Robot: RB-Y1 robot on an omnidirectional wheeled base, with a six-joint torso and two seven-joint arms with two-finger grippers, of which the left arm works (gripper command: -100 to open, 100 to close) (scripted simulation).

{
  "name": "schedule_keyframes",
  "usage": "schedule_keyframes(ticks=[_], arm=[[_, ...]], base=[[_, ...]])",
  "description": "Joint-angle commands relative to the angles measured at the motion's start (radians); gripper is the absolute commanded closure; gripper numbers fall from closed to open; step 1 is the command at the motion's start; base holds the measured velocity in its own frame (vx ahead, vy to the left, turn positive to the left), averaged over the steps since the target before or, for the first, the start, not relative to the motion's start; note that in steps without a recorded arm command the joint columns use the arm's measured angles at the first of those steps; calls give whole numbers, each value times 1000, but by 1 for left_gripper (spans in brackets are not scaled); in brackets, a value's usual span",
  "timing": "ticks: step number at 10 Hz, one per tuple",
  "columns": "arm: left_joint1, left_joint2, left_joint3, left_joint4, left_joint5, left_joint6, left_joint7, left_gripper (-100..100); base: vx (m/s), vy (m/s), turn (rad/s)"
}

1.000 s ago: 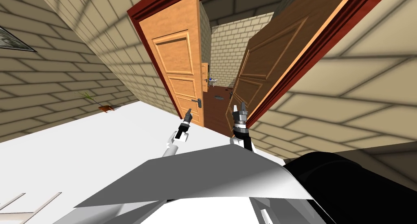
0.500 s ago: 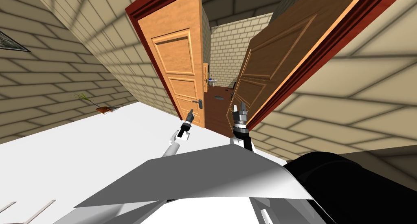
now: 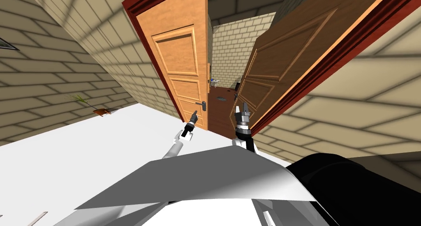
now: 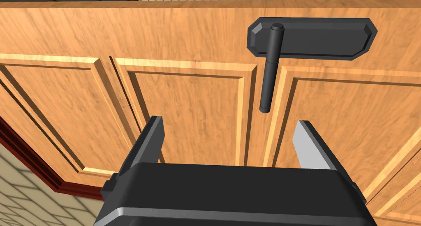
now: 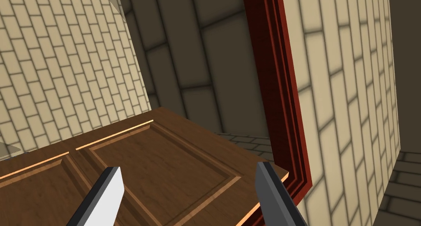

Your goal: Push the door open

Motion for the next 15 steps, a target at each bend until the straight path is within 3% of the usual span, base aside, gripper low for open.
schedule_keyframes(ticks=[1,8,10,15], arm=[[-23,-3,-10,34,0,3,11,-100],[-112,-10,-47,175,1,-1,55,-100],[-151,-15,-63,237,2,-3,74,-100],[-208,-25,-87,326,3,-5,101,-100]], base=[[90,77,-19],[87,67,-17],[131,85,-28],[114,65,-15]])
